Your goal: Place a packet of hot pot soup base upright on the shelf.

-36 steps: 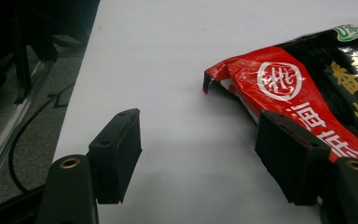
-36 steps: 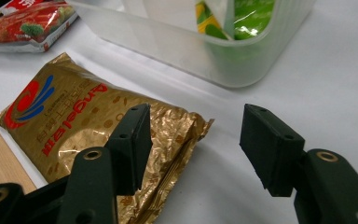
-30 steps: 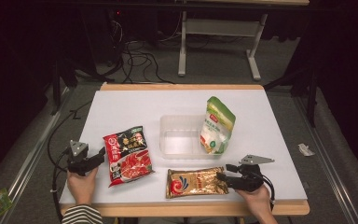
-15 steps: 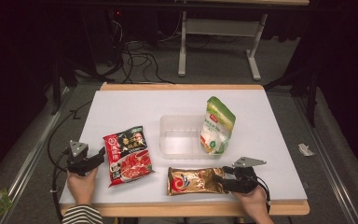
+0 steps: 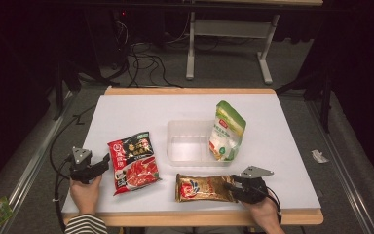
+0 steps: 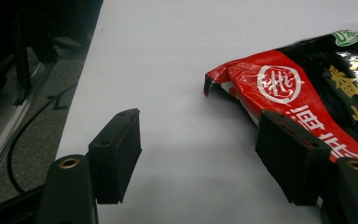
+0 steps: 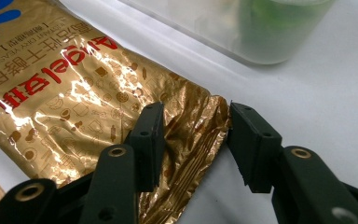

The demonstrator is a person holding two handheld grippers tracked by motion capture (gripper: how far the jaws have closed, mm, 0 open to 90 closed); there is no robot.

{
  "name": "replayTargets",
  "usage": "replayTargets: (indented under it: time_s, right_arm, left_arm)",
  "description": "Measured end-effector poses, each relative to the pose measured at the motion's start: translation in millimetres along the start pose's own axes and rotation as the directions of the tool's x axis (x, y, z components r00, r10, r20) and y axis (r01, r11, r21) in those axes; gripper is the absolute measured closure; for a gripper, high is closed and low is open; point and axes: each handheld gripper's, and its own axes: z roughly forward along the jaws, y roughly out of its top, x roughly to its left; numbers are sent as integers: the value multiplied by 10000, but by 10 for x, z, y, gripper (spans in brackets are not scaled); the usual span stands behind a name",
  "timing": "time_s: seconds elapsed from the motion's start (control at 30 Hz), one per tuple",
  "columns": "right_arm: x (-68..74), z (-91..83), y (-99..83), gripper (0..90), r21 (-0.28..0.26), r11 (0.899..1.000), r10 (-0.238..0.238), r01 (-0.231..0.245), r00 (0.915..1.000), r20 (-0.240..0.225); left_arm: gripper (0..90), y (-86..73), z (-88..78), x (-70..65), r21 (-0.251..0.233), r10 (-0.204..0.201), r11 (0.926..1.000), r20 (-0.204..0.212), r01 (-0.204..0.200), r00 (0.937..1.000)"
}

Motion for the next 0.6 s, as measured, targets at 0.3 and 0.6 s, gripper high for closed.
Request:
replayTargets:
  time_s: [0.3, 0.6]
  right_arm:
    - [12, 12, 6, 773, 21, 9993, -375, 375, 9993, 38]
    - [16, 25, 25, 899, 34, 9989, -477, 478, 9988, -133]
  left_arm:
    - [316, -1, -2, -5, -37, 16, 10000, -42, -16, 10000]
    - [315, 0, 1, 2, 5, -8, 10000, 18, 8, 10000]
